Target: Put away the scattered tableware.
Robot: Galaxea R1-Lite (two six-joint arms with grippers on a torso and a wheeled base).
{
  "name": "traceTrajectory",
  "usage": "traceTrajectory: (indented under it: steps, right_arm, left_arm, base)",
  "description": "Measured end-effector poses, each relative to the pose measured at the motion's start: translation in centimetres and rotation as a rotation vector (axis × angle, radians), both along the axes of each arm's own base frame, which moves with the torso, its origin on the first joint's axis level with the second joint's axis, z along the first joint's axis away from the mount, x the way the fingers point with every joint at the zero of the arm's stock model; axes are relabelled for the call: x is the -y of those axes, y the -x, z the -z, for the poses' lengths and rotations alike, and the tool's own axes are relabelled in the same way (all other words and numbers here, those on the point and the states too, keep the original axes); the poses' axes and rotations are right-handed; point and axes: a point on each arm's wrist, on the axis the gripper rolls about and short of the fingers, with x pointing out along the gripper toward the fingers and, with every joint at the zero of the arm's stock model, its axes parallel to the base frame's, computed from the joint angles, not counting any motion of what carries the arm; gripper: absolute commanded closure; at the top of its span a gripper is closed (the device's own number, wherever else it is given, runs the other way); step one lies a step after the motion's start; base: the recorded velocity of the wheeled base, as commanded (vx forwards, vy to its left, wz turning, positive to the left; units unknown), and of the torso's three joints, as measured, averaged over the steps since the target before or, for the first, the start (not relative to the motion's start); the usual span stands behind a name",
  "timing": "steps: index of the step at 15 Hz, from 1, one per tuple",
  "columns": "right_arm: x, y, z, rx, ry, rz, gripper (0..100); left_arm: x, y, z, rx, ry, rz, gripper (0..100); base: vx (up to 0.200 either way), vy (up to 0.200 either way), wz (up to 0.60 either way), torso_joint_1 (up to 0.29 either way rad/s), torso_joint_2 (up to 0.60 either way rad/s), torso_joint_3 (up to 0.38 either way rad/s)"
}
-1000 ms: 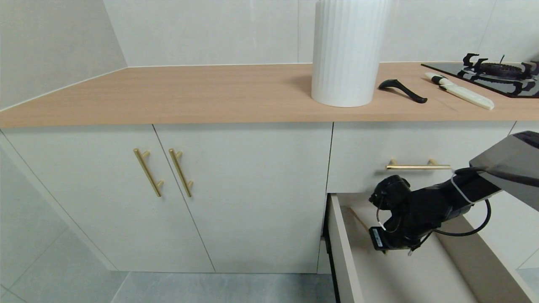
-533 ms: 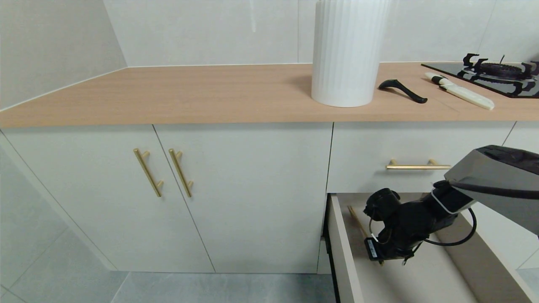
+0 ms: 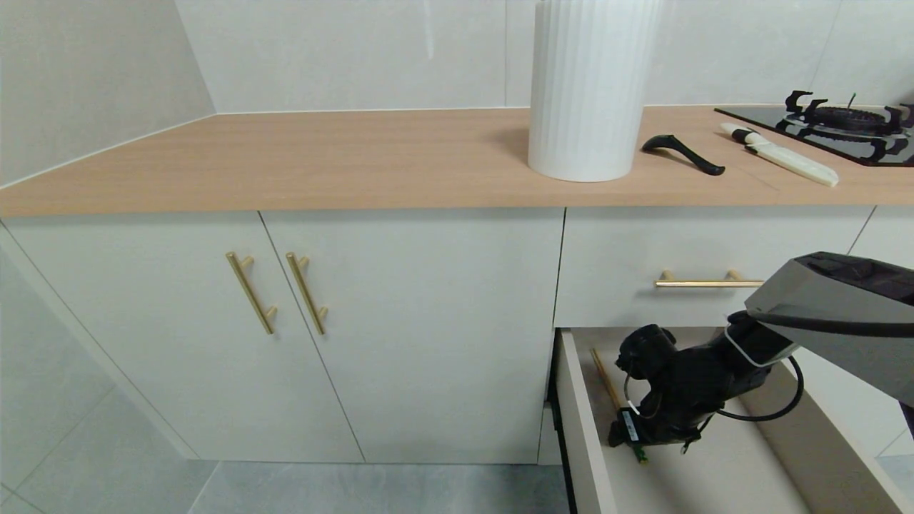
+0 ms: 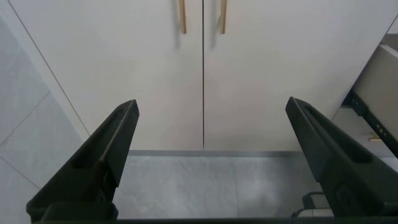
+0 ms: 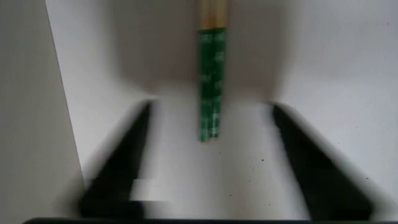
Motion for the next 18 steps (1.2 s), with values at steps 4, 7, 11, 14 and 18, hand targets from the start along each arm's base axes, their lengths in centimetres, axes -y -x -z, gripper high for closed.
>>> traceTrajectory:
  steps: [4, 7, 11, 14, 18]
  right_arm:
    - [0.2, 0.7, -2.1, 0.031, -0.016, -0.002, 0]
    - [0.9, 1.7, -6.4, 0.12, -0.045, 0.001, 0]
    - [4.2, 3.7, -13.8, 0.302, -0.066, 0.022, 0]
    - [6.1, 5.6, -17.6, 0.414, -0.066, 0.031, 0]
    - [7.7, 7.1, -19.6, 0.487, -0.03, 0.013, 0]
  left_arm:
    - [0.0, 0.0, 0.0, 0.0, 0.0, 0.0, 0]
    - [0.0, 0.0, 0.0, 0.0, 0.0, 0.0, 0]
    - [0.0, 0.0, 0.0, 0.0, 0.0, 0.0, 0]
    - [0.0, 0.0, 0.0, 0.0, 0.0, 0.0, 0]
    - [0.0, 0.0, 0.0, 0.0, 0.0, 0.0, 0]
  base:
    - [0.0, 0.0, 0.0, 0.0, 0.0, 0.0]
    - [0.0, 0.0, 0.0, 0.0, 0.0, 0.0]
    - [0.0, 0.0, 0.0, 0.0, 0.0, 0.0]
    - [0.0, 0.0, 0.0, 0.022, -0.07, -0.053]
    - [0.0, 0.0, 0.0, 0.133, -0.29, -0.248]
